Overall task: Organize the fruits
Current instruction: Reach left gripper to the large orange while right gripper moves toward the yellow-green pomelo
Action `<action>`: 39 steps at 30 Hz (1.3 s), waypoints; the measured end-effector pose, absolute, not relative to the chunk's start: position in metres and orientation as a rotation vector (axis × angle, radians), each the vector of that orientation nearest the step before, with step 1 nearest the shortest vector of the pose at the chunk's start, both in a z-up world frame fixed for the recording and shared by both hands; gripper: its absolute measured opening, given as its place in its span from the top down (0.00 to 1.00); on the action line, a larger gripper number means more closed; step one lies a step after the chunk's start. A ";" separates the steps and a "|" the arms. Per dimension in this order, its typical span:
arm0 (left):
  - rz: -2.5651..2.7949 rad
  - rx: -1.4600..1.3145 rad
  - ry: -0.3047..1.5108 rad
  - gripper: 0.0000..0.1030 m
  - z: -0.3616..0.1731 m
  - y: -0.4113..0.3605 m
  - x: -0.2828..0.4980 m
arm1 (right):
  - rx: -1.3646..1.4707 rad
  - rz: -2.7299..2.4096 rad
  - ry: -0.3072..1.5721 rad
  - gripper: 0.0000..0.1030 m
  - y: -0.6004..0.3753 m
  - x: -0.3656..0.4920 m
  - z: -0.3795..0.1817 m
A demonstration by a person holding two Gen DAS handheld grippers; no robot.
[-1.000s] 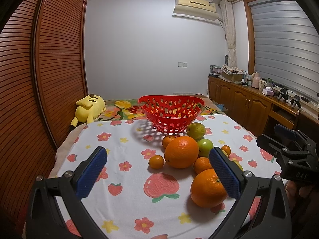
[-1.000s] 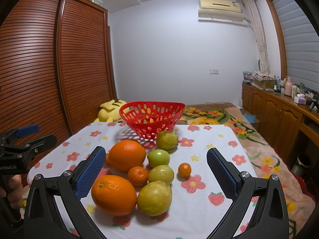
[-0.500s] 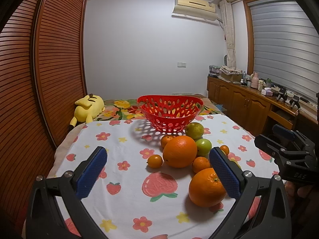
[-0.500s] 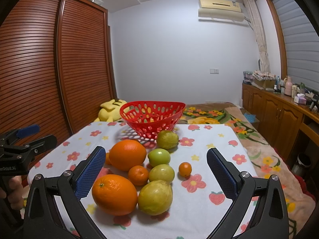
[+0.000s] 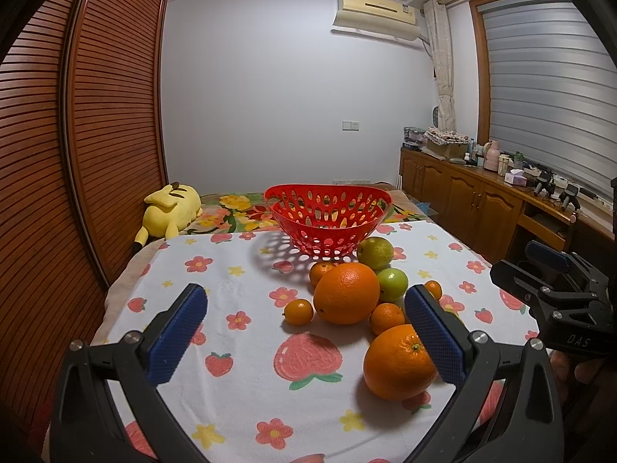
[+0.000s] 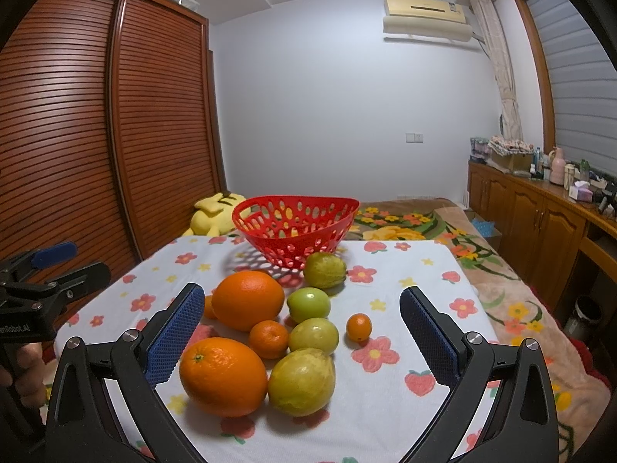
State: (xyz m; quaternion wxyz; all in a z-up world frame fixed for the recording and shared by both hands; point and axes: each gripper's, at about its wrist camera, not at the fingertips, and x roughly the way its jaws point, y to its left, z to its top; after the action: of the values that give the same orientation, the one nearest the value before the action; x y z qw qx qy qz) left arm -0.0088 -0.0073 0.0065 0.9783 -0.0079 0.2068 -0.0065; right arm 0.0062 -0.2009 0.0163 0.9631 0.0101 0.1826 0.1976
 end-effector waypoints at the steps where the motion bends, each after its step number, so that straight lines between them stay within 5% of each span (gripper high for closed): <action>1: -0.013 -0.016 0.417 0.00 0.007 -0.007 -0.009 | 0.021 0.401 0.370 0.00 -0.201 0.006 0.016; 39: -0.206 -0.023 0.652 0.00 -0.036 -0.027 0.023 | 0.009 0.395 0.490 0.01 -0.214 0.017 -0.011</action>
State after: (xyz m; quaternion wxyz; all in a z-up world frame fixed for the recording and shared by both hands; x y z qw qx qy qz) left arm 0.0227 -0.0267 -0.0358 0.9421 -0.0111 0.3194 -0.1012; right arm 0.0172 -0.2140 -0.0112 0.9509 0.0044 0.2408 0.1944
